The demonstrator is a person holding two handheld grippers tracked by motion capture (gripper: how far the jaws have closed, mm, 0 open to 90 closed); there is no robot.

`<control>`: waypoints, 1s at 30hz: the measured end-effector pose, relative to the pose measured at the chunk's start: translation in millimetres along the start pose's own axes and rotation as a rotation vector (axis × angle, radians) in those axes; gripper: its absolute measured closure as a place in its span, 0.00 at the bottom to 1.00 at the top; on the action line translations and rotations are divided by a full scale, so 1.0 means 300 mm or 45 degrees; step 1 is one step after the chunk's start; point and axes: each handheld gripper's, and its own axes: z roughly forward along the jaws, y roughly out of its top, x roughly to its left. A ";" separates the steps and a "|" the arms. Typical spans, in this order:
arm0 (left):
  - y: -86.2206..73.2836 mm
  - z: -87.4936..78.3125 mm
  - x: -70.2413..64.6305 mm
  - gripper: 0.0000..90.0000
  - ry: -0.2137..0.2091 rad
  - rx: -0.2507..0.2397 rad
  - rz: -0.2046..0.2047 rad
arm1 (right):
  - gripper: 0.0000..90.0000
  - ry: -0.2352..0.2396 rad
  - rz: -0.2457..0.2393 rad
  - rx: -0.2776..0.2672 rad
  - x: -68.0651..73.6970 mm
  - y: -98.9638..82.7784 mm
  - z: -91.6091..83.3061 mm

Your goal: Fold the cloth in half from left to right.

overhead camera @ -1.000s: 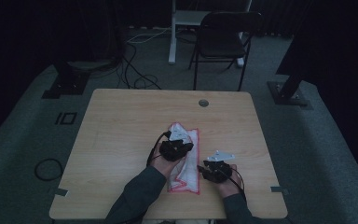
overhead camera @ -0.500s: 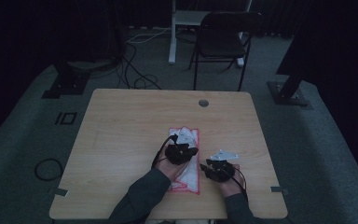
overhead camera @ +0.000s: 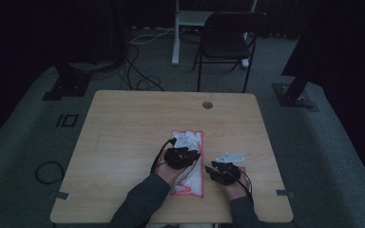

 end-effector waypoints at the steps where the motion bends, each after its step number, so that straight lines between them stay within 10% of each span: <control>1: -0.007 -0.008 0.002 0.88 -0.001 -0.005 -0.005 | 0.68 -0.001 0.000 -0.001 0.000 0.001 -0.001; 30: -0.228 -0.170 -0.094 0.73 -0.027 -0.008 -0.061 | 0.68 -0.001 -0.002 -0.014 0.004 0.007 -0.005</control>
